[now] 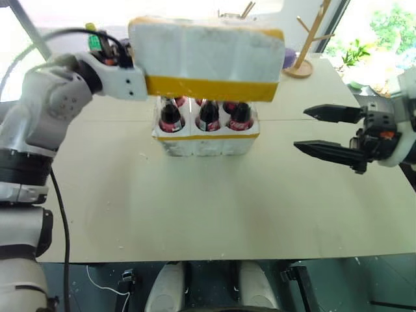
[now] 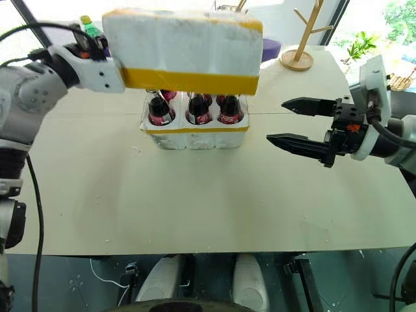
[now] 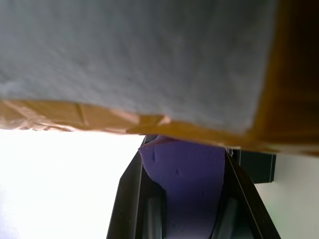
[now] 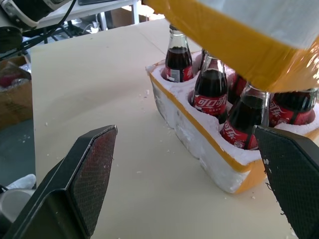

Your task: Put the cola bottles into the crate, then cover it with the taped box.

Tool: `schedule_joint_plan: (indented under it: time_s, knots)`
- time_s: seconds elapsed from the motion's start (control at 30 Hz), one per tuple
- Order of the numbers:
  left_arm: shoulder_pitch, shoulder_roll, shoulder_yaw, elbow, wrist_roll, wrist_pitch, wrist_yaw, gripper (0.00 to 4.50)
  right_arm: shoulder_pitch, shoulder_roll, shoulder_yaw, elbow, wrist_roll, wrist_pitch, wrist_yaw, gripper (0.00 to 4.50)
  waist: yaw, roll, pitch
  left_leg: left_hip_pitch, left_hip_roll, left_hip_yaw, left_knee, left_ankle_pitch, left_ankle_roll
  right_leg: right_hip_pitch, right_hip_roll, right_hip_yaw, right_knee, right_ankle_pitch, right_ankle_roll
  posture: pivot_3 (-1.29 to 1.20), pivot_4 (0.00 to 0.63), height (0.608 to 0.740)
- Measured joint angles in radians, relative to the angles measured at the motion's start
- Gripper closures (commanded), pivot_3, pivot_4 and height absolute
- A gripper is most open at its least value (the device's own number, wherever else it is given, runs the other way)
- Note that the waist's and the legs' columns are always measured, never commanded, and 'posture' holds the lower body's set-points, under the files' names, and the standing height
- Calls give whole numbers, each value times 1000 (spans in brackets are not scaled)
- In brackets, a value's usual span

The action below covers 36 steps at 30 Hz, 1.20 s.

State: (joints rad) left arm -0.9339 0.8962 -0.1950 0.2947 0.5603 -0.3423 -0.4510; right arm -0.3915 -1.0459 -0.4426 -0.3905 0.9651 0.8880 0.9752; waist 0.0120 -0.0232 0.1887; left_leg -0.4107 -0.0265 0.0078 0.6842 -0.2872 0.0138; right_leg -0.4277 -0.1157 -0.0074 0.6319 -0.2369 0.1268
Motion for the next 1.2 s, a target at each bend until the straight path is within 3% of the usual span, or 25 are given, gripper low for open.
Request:
schedule_joint_plan:
  time_s: [0.17, 0.43, 0.57, 0.97, 1.07, 1.2]
  knots:
    - [67, -10, -18, -10, 66, -41, 77, 4193, 27, 1, -16, -16, 12, 0, -27, 0, 0, 0, 0, 0, 0, 0, 0, 0, 0, 0, 0, 0, 0, 0, 0, 0, 150, 740]
    - [174, -34, -26, -45, 117, -70, 130, 79, 22, 8, -4, -18, 22, -3, -59, 0, 1, 0, 0, 0, 0, 0, 0, 0, 0, 0, 0, 0, 0, 0, 0, 0, 150, 740]
    - [220, -20, -16, -96, 131, -68, 139, 25, 11, 20, 22, -13, 21, -13, -64, 0, 1, 0, 0, 0, 0, 0, 0, 0, 0, 0, 0, 0, 0, 0, 0, 0, 150, 740]
    - [589, 93, 123, -292, 116, -78, 162, 25, 4, 45, 67, 17, -1, -35, -50, 0, 2, 0, 0, 0, 1, -1, 0, 0, 0, 1, -1, 0, 0, 0, 0, 0, 150, 740]
    - [630, 86, 213, -301, -13, -63, 137, 25, 7, 45, 75, 22, -7, -42, -41, 0, 0, 1, 0, 1, 1, -1, 0, 0, 0, 1, -2, 0, -1, 0, 0, 0, 150, 740]
    - [707, 19, 330, -366, -335, 77, -5, 25, 19, 45, 79, 39, -20, -50, -25, 0, -2, 1, -1, 1, 1, -1, 0, 0, 0, 0, -2, 0, 0, 0, 0, 0, 150, 740]
